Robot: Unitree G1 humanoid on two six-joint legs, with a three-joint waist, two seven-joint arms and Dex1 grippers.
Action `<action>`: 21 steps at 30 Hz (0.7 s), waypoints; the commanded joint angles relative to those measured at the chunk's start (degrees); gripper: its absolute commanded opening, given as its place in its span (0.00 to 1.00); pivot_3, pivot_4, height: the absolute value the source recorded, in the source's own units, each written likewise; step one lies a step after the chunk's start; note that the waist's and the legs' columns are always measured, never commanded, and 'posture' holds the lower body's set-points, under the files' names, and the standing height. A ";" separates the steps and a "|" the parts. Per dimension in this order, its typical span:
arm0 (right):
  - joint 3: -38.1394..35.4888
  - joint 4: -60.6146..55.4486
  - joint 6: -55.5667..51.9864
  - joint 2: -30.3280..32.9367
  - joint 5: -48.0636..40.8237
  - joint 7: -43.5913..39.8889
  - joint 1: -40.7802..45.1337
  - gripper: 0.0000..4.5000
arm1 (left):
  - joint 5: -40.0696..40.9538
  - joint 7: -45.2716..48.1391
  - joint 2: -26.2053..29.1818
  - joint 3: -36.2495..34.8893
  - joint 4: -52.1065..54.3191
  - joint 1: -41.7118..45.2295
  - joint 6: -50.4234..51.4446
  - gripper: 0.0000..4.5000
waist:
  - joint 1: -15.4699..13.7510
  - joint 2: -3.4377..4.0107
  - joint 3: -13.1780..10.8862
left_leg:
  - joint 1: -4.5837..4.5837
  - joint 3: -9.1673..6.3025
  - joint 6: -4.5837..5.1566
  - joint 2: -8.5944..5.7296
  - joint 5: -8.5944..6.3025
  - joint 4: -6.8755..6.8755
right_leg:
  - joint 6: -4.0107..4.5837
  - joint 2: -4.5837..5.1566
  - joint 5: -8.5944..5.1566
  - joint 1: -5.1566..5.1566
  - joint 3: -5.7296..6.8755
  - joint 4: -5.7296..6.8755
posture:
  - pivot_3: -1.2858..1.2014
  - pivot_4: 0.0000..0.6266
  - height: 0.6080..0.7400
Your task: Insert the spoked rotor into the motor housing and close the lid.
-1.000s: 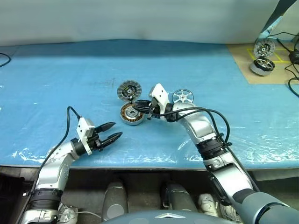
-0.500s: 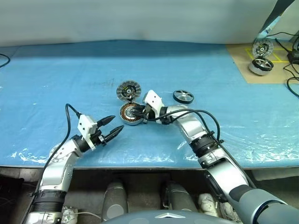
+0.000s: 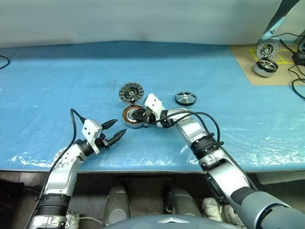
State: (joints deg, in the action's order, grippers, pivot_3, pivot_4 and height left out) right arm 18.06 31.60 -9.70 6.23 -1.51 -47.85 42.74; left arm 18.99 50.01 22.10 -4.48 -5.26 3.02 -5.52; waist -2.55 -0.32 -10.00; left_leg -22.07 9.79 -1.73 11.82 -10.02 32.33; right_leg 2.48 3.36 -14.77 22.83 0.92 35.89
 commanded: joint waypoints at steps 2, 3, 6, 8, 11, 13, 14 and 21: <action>-1.87 3.21 1.47 -0.72 0.22 1.80 2.48 0.12 | -0.11 0.66 -0.51 0.45 -1.01 0.01 -3.12 0.66 | -0.04 0.00 0.00 | 0.02 0.00 0.00 0.00 0.00 0.01 | 0.01 0.00 0.00 -0.01 0.00 0.03 | 0.52 0.24 1.00; -2.03 3.41 1.49 -0.78 0.08 1.67 2.66 0.12 | -0.17 0.72 -0.56 0.56 -1.27 -0.02 -3.44 0.66 | -0.06 0.00 0.00 | 0.01 0.00 0.00 0.00 0.00 0.02 | 0.01 0.00 0.00 -0.01 0.00 0.02 | 0.52 0.24 1.00; -2.46 3.44 1.25 -1.02 -0.10 1.37 2.86 0.12 | -0.20 1.10 -0.58 0.93 -1.70 -0.08 -3.85 0.66 | -0.13 0.00 0.00 | 0.01 0.00 0.00 0.00 0.00 0.03 | 0.01 0.01 0.00 -0.02 0.00 0.02 | 0.52 0.24 1.00; -2.33 2.72 0.90 -1.00 -0.29 0.51 2.60 0.12 | -0.23 1.15 -0.57 1.09 -1.86 -0.11 -4.04 0.66 | -0.15 0.00 0.00 | 0.01 0.00 0.00 0.00 0.00 0.03 | 0.01 0.01 0.00 -0.02 0.00 0.03 | 0.52 0.24 1.00; -2.05 1.41 0.32 -0.68 -0.45 -0.83 2.10 0.12 | -0.23 1.12 -0.47 1.34 -1.87 -0.28 -4.18 0.66 | -0.13 0.00 0.00 | 0.01 0.00 0.01 0.01 0.00 0.04 | 0.02 0.00 0.00 -0.02 0.00 0.03 | 0.52 0.24 1.00; -1.96 0.58 -0.10 -0.39 -0.59 -1.80 1.80 0.12 | -0.21 1.14 -0.43 1.53 -1.74 -0.47 -4.21 0.66 | -0.11 0.00 0.00 | 0.01 0.00 0.01 0.01 0.00 0.03 | 0.01 0.00 0.00 -0.02 0.00 0.03 | 0.52 0.24 1.00; -1.93 0.43 -0.17 -0.32 -0.53 -2.01 1.68 0.12 | -0.18 1.12 -0.43 1.61 -1.69 -0.55 -4.20 0.66 | -0.11 0.00 0.00 | 0.01 0.00 0.01 0.01 0.00 0.03 | 0.01 0.00 0.00 -0.02 0.00 0.03 | 0.52 0.24 1.00; -1.43 2.10 0.53 -0.40 0.77 -1.69 1.67 0.12 | -0.28 0.91 -0.45 2.07 -1.23 -0.96 -4.18 0.66 | -0.11 0.00 0.00 | 0.01 0.00 0.01 0.02 0.00 0.04 | 0.02 0.00 0.00 -0.02 0.00 0.04 | 0.52 0.24 1.00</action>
State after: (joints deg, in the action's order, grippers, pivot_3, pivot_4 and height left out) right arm 16.32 34.52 -9.69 6.19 -0.90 -49.25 44.54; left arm 18.83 50.97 21.52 -2.47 -8.10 2.15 -8.58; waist -2.66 -0.31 -9.99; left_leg -22.06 9.79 -1.72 11.83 -10.02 32.38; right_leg 2.49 3.36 -14.77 22.82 0.92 35.93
